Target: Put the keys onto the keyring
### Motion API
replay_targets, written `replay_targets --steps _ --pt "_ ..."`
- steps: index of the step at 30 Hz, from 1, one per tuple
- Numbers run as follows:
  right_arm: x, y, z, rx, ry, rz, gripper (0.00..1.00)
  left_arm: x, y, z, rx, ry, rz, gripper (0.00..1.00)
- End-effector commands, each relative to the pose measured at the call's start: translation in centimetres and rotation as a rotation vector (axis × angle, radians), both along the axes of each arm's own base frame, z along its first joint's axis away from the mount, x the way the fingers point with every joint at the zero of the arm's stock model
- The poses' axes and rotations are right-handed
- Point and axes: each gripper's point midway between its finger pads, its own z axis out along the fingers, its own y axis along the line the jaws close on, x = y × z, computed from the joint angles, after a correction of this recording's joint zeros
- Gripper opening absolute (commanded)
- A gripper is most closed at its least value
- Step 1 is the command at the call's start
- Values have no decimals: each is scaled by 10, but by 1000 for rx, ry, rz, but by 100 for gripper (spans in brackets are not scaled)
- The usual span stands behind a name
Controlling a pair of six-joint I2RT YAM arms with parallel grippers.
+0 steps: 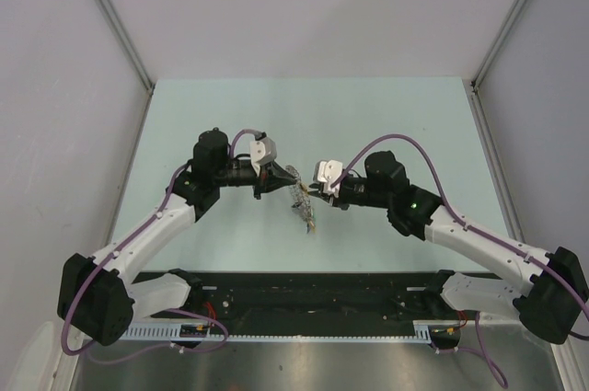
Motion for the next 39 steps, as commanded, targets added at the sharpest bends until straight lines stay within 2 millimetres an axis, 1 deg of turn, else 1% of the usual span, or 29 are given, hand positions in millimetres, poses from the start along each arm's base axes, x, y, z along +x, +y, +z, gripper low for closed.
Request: replay_targets --steps 1,2,3,4,5,6,10,11,13,14,19,24,33,34,39 --pt "4 8 39 117 -58 -27 27 2 0 25 -50 -71 6 0" --pt "5 10 45 141 -68 -41 30 2 0 25 -50 -69 8 0" --pt "6 10 43 147 -64 -55 35 1 -1 26 -51 -71 5 0" --pt "8 10 45 159 -66 -71 37 1 0 26 -51 -71 8 0" --pt "10 11 49 176 -73 -89 41 2 0 27 -51 -74 12 0" --pt "9 12 50 181 -76 -91 41 2 0 26 -50 -73 14 0" --pt "5 17 50 185 -101 -92 41 2 0 28 -52 -71 22 0" --pt "8 18 50 183 -111 -115 41 3 1 29 -53 -71 29 0" --pt "6 21 48 174 -129 -122 41 3 1 30 -52 -75 35 0" --pt "10 21 47 171 -137 -149 41 3 1 30 -52 -75 38 0" --pt "9 28 44 165 -159 -164 41 3 1 31 -47 -79 47 0" --pt "17 29 37 137 -182 -219 41 3 1 32 -48 -80 51 0" --pt "22 33 27 107 -191 -234 40 0 -2 32 -49 -74 39 0" --pt "25 30 28 105 -195 -260 40 0 -2 33 -50 -77 39 0" --pt "28 31 25 96 -198 -274 35 -2 -3 33 -51 -78 31 0"
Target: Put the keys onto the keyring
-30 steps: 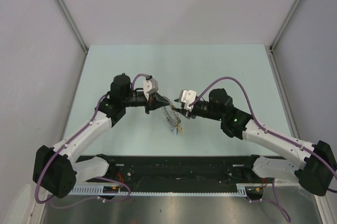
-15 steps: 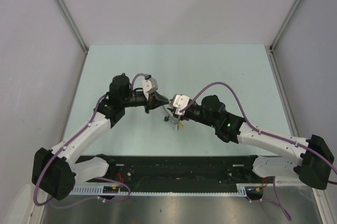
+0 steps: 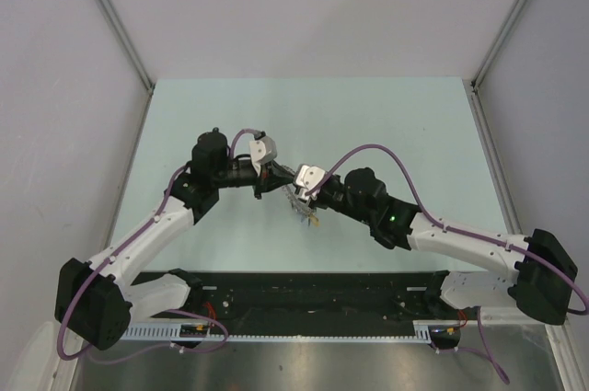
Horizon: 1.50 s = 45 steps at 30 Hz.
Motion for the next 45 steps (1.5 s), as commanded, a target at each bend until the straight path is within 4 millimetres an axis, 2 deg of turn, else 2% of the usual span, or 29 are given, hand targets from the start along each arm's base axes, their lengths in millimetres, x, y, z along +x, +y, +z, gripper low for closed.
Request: replay_targets --steps 1,7,11,19,30,33,37,45 --pt "6 1 9 23 -41 -35 34 -4 -4 28 -53 -75 -18 0" --pt "9 -4 9 10 -48 -58 16 -1 -2 28 -49 -79 3 0" --pt "11 -9 10 -3 -57 -77 0 0 -1 29 -46 -83 14 0" --pt "10 -15 12 -12 -65 -74 0 5 1 28 -40 -78 48 0" --pt "19 -35 13 19 -37 -88 4 10 3 28 -38 -71 82 0" --pt "17 -33 10 21 -23 -53 5 9 2 29 -44 -71 74 0" --pt "16 -32 9 24 -14 -40 14 8 2 29 -48 -67 70 0" --pt "16 -32 9 24 -11 -33 13 8 2 30 -52 -70 72 0"
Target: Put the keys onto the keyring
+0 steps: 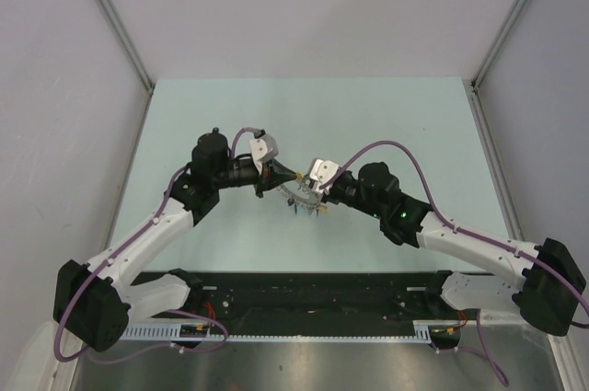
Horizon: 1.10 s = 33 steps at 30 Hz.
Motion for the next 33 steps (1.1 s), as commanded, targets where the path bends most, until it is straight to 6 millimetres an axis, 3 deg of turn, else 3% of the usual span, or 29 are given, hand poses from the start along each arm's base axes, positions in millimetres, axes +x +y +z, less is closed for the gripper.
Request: replay_targets --steps 1,4,10,19,24,28,33 --pt "3 -7 11 24 -21 -27 8 1 2 27 -51 -63 11 0" --pt "3 -6 10 20 -18 -19 0 1 1 28 -55 -64 10 0" --pt "1 -6 11 31 -10 -7 0 2 2 27 -54 -63 18 0" --pt "8 -16 24 140 76 -14 33 16 7 18 -8 -60 92 1" --pt "25 -31 28 233 168 -96 47 26 8 5 35 -36 118 0" --pt "36 -46 31 311 245 -166 52 29 5 -14 79 28 122 0" --pt "49 -70 20 350 337 -295 54 29 -3 -33 113 86 108 0"
